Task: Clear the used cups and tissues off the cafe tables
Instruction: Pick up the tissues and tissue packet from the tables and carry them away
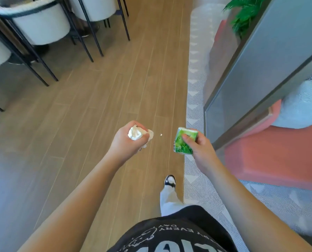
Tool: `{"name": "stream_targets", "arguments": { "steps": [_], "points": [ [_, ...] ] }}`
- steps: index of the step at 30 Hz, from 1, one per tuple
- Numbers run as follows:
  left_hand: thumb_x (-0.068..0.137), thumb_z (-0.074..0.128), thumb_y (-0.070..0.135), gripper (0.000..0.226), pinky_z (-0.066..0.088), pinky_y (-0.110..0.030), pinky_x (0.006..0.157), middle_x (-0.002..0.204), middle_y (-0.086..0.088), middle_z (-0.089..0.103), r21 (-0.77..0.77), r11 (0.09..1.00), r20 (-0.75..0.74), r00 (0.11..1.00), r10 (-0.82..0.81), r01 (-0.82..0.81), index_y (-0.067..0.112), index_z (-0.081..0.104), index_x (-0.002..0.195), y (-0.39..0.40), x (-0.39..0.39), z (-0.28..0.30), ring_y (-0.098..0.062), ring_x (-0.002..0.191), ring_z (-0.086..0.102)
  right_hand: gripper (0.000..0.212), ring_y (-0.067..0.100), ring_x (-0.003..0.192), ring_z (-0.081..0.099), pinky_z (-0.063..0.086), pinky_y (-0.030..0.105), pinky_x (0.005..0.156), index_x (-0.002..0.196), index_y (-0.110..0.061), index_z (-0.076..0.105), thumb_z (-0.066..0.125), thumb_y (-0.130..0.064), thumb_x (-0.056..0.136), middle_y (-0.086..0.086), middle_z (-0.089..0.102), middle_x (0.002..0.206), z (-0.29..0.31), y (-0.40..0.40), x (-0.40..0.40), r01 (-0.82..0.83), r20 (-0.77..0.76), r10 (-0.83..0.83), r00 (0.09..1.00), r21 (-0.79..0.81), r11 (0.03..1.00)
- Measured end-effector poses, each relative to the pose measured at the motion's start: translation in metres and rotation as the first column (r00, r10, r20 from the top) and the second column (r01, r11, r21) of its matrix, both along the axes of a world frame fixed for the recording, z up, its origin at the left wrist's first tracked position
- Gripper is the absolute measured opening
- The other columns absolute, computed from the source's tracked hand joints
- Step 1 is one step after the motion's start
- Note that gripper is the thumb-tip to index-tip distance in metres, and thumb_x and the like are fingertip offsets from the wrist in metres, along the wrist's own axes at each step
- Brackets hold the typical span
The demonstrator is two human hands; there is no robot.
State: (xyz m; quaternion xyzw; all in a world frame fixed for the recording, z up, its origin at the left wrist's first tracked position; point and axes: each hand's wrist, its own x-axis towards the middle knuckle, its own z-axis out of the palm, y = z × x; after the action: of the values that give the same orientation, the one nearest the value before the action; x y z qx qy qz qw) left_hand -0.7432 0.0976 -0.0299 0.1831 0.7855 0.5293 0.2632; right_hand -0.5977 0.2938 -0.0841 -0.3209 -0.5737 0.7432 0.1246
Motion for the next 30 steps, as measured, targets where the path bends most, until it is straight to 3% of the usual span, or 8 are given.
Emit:
{"name": "stream_targets", "arguments": {
  "steps": [4,7,10,15,19,22,25,30],
  "points": [
    [0.089,0.073,0.016,0.019,0.047,-0.02,0.048,0.07,0.002,0.071,-0.011,1.0,-0.004,1.0,-0.012,0.012,0.03,0.065,0.079,0.062,-0.07,-0.004,-0.01,0.054,0.062,0.028,0.016,0.095,0.072,0.058,0.04,0.09,0.099,-0.042,0.072,0.077,-0.052,0.074,-0.006,0.075,0.096,0.002,0.061,-0.074,-0.085,0.01,0.085,0.996,0.112,0.99],
    [0.088,0.073,0.015,0.019,0.046,-0.021,0.047,0.069,0.002,0.07,-0.044,0.999,-0.001,1.0,0.0,0.0,0.029,0.065,0.079,0.115,-0.125,-0.004,-0.012,0.054,0.061,0.033,0.014,0.098,0.073,0.059,0.035,0.089,0.101,-0.044,0.071,0.076,-0.057,0.07,-0.007,0.076,0.1,0.006,0.116,-0.134,-0.136,0.006,0.136,0.991,0.108,0.985],
    [0.085,0.074,0.02,0.018,0.046,-0.019,0.046,0.069,0.008,0.07,-0.053,0.999,-0.001,1.0,-0.004,0.004,0.033,0.064,0.077,0.163,-0.18,0.003,-0.009,0.051,0.061,0.023,0.013,0.097,0.073,0.058,0.033,0.088,0.099,-0.043,0.072,0.078,-0.047,0.078,-0.008,0.076,0.099,0.013,0.164,-0.193,-0.129,-0.017,0.131,0.991,0.075,0.989],
    [0.076,0.072,0.032,0.007,0.046,-0.016,0.048,0.072,0.013,0.07,-0.03,0.999,-0.029,0.999,0.017,-0.018,0.033,0.065,0.08,0.223,-0.272,0.014,-0.006,0.052,0.062,0.013,0.015,0.094,0.072,0.058,0.033,0.088,0.105,-0.028,0.069,0.07,-0.022,0.093,-0.006,0.076,0.094,0.014,0.221,-0.281,-0.076,-0.025,0.076,0.997,0.02,0.997],
    [0.076,0.072,0.032,0.009,0.047,-0.017,0.048,0.07,0.011,0.069,-0.029,0.998,-0.009,0.998,0.056,-0.056,0.032,0.065,0.081,0.256,-0.343,0.003,-0.006,0.053,0.062,0.013,0.012,0.092,0.073,0.059,0.026,0.081,0.102,-0.027,0.07,0.071,-0.023,0.089,-0.006,0.077,0.093,0.007,0.253,-0.348,-0.09,-0.004,0.09,0.996,-0.007,0.996],
    [0.075,0.072,0.032,0.01,0.047,-0.018,0.047,0.069,0.009,0.069,-0.031,0.998,0.012,0.998,0.055,-0.055,0.029,0.065,0.081,0.281,-0.401,-0.012,-0.008,0.052,0.062,0.014,0.012,0.091,0.073,0.058,0.031,0.084,0.096,-0.034,0.073,0.069,-0.021,0.092,-0.007,0.077,0.092,-0.001,0.279,-0.406,-0.079,0.018,0.079,0.997,-0.01,0.997],
    [0.077,0.073,0.029,0.008,0.048,-0.019,0.048,0.07,0.009,0.07,-0.032,0.999,0.014,1.0,0.025,-0.025,0.03,0.065,0.081,0.311,-0.466,-0.026,-0.008,0.053,0.062,0.012,0.011,0.09,0.072,0.056,0.036,0.088,0.1,-0.029,0.07,0.069,-0.019,0.093,-0.008,0.076,0.091,-0.01,0.303,-0.472,-0.08,0.034,0.079,0.996,0.019,0.997],
    [0.082,0.074,0.022,0.013,0.048,-0.02,0.049,0.069,0.005,0.07,-0.003,1.0,0.009,1.0,-0.029,0.029,0.032,0.065,0.079,0.375,-0.581,-0.016,-0.009,0.053,0.061,0.014,0.006,0.087,0.07,0.057,0.022,0.079,0.1,-0.031,0.069,0.069,-0.019,0.094,-0.013,0.075,0.087,0.003,0.352,-0.579,-0.094,0.048,0.089,0.995,0.097,0.991]
  ]
}}
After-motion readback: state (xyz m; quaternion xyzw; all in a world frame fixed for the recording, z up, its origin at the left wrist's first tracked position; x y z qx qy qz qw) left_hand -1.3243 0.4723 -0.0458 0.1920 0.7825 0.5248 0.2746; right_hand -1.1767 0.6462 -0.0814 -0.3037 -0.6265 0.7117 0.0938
